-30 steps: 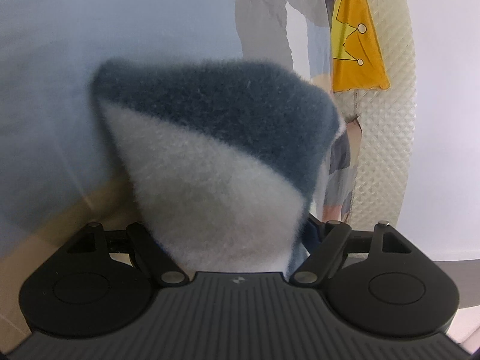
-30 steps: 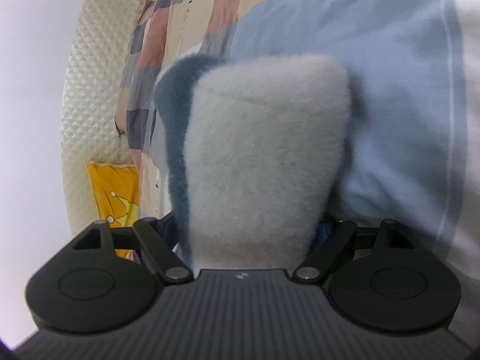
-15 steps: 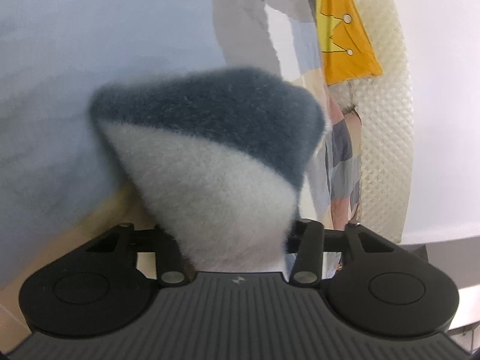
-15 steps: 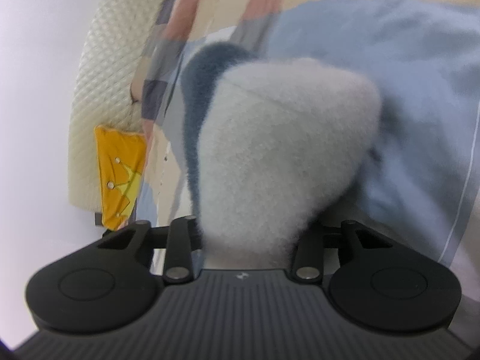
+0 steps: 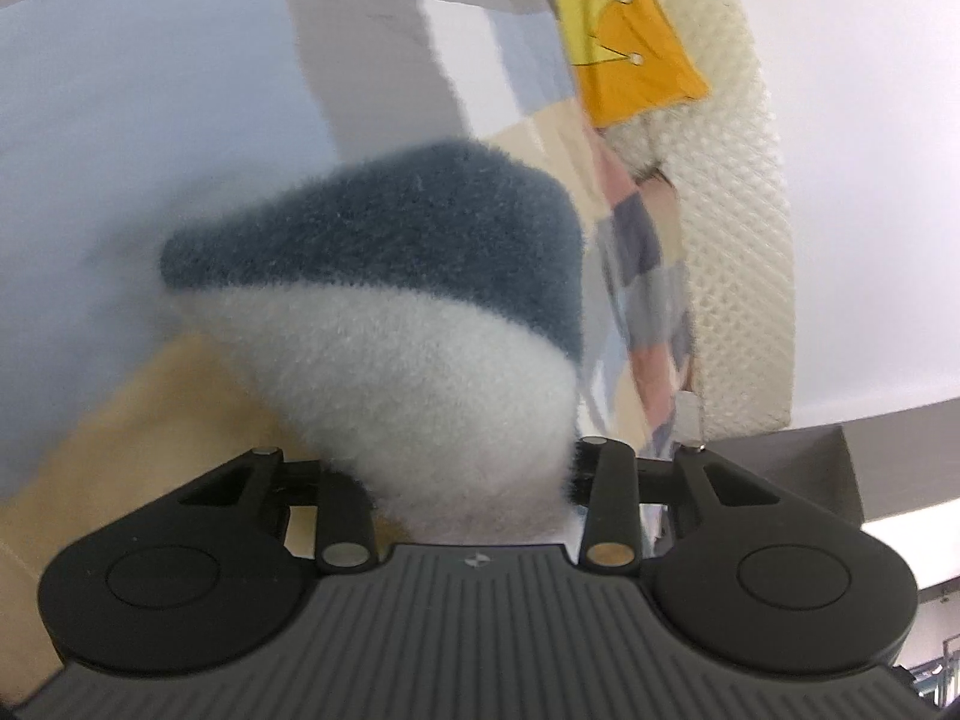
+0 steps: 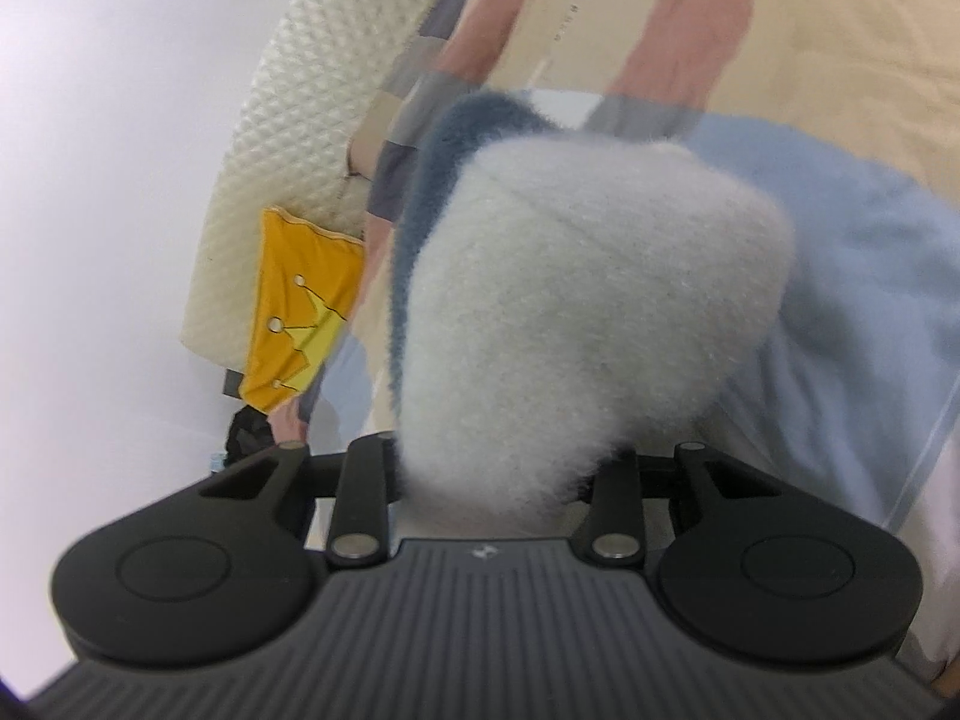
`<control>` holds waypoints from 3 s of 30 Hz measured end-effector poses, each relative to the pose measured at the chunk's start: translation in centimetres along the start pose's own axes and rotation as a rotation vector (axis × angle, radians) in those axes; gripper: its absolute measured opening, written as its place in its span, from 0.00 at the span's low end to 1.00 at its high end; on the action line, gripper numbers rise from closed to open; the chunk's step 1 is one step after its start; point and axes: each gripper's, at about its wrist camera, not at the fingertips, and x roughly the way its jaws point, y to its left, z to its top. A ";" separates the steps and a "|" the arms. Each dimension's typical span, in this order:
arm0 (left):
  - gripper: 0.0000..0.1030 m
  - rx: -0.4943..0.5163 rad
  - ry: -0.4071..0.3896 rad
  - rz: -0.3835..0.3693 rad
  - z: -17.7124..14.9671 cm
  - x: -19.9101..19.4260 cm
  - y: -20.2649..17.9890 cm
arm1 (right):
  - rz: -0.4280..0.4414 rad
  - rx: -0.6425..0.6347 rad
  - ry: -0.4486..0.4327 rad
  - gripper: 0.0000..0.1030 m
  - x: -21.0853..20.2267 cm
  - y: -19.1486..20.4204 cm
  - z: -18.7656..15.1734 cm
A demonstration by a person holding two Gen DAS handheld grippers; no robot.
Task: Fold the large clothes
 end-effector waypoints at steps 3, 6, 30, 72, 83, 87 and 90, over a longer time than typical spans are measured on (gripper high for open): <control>0.42 0.050 0.009 -0.009 0.1 0.9 -3.6 | 0.022 -0.027 -0.015 0.36 -0.6 1.1 2.0; 0.42 0.095 0.028 -0.017 0.3 2.6 -7.2 | 0.036 -0.034 -0.021 0.36 -0.8 1.9 4.6; 0.42 0.306 0.193 -0.048 -1.2 36.4 -28.1 | -0.023 0.012 -0.211 0.36 11.6 -0.3 30.0; 0.50 0.500 0.405 -0.017 -4.3 53.5 -22.5 | -0.115 0.189 -0.222 0.45 15.1 -15.7 30.4; 0.53 0.776 0.339 0.173 -5.8 42.3 -28.6 | -0.173 0.123 -0.250 0.44 6.4 -10.6 29.0; 0.53 0.861 0.296 0.161 -7.1 36.6 -31.6 | -0.139 0.055 -0.260 0.44 2.8 -6.7 28.2; 0.53 0.924 0.263 0.138 -8.4 31.7 -33.7 | -0.121 -0.014 -0.268 0.44 -0.1 -3.7 27.0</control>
